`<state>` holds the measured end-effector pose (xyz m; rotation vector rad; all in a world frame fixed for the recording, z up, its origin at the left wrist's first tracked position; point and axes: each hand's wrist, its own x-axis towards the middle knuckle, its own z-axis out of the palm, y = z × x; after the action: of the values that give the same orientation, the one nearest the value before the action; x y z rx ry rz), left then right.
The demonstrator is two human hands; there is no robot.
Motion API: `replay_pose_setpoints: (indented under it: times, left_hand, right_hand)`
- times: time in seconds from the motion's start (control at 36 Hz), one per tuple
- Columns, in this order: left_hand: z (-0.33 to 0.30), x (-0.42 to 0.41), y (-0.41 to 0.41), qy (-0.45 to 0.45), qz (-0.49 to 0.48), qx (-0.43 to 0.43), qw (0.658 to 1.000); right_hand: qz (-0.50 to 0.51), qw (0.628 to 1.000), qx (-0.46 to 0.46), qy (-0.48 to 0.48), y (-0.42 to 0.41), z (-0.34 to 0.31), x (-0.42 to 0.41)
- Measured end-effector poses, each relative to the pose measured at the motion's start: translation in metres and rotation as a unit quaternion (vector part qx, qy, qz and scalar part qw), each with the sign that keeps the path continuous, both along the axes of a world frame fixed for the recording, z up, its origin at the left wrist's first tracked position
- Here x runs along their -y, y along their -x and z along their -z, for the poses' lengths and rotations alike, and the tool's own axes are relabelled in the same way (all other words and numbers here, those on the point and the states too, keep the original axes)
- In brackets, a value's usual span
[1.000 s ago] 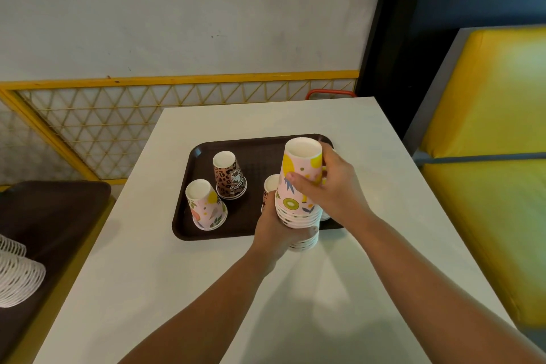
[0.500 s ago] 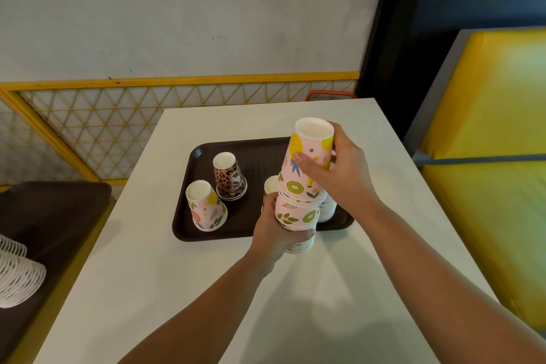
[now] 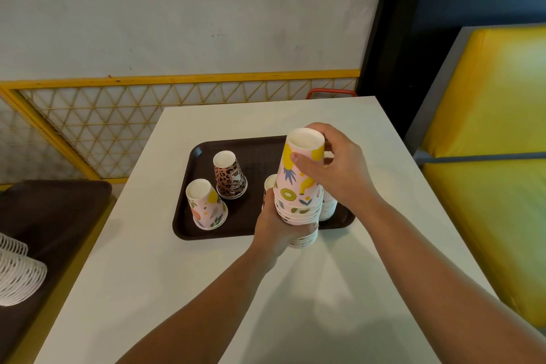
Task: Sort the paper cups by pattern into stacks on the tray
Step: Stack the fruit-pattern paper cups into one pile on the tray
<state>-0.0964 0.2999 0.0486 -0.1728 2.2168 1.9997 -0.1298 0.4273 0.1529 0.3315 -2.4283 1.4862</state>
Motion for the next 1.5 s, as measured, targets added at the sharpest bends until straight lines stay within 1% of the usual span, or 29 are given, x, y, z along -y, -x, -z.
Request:
replay_pose_setpoints:
  times: [0.17,0.47,0.61,0.78,0.97,1.08,1.22,1.33,1.39,1.5]
  left_hand:
    - [0.007,0.001,-0.001,0.014,0.003,0.0,1.0]
    - [0.009,0.0,0.006,0.006,-0.012,-0.006,1.0]
    - [0.01,-0.001,0.004,0.022,-0.007,-0.009,1.0]
    - [0.007,-0.002,0.001,0.026,-0.002,-0.006,1.0]
    - [0.006,-0.001,-0.001,0.033,0.004,-0.01,0.999]
    - [0.006,0.0,-0.003,0.037,0.002,-0.012,0.999]
    - [0.01,0.004,-0.007,0.038,0.003,-0.012,0.999]
    - [0.011,0.007,-0.01,0.033,-0.007,-0.007,0.999]
    - [0.012,0.009,-0.01,0.036,-0.008,-0.003,0.999]
    - [0.011,0.012,-0.009,0.031,-0.015,0.001,0.999]
  right_hand:
    - [0.039,0.999,-0.022,0.011,0.002,-0.011,-0.003]
    - [0.033,0.999,0.018,-0.007,0.002,0.001,0.002]
    - [0.052,0.998,-0.006,-0.02,0.001,0.0,0.001]
    - [0.071,0.997,-0.021,0.001,0.002,-0.011,-0.002]
    - [0.091,0.995,-0.011,0.031,0.001,-0.015,-0.006]
    - [0.104,0.992,-0.013,0.075,0.004,-0.02,-0.011]
    - [0.152,0.977,-0.034,0.146,0.016,-0.034,-0.027]
    - [0.201,0.957,-0.071,0.197,0.026,-0.043,-0.038]
    - [0.227,0.953,-0.094,0.18,0.03,-0.045,-0.042]
    - [0.247,0.958,-0.114,0.093,0.035,-0.037,-0.043]
